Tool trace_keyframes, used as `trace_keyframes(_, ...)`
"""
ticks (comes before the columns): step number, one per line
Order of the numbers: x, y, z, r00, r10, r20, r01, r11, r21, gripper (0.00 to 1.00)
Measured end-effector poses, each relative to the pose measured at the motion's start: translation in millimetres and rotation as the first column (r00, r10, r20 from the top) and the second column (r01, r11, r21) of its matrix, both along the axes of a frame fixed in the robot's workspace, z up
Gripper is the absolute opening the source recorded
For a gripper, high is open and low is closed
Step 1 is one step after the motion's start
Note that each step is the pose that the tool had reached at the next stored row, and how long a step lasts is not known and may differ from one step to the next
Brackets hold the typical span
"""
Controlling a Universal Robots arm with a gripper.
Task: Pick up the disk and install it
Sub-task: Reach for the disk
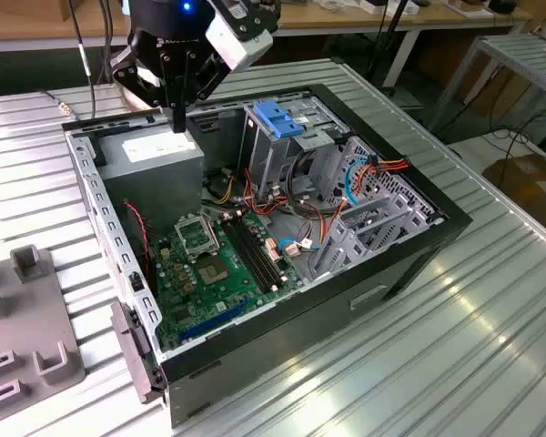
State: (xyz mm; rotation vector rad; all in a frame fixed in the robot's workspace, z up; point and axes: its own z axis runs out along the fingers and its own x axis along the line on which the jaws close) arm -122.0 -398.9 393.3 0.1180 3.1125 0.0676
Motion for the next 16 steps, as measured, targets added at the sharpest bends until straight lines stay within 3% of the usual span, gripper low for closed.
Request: trace_keyframes(16,-7.4,0.0,0.0,1.0000,0.000,0.0000,0.000,1.0000,0.0000,0.10)
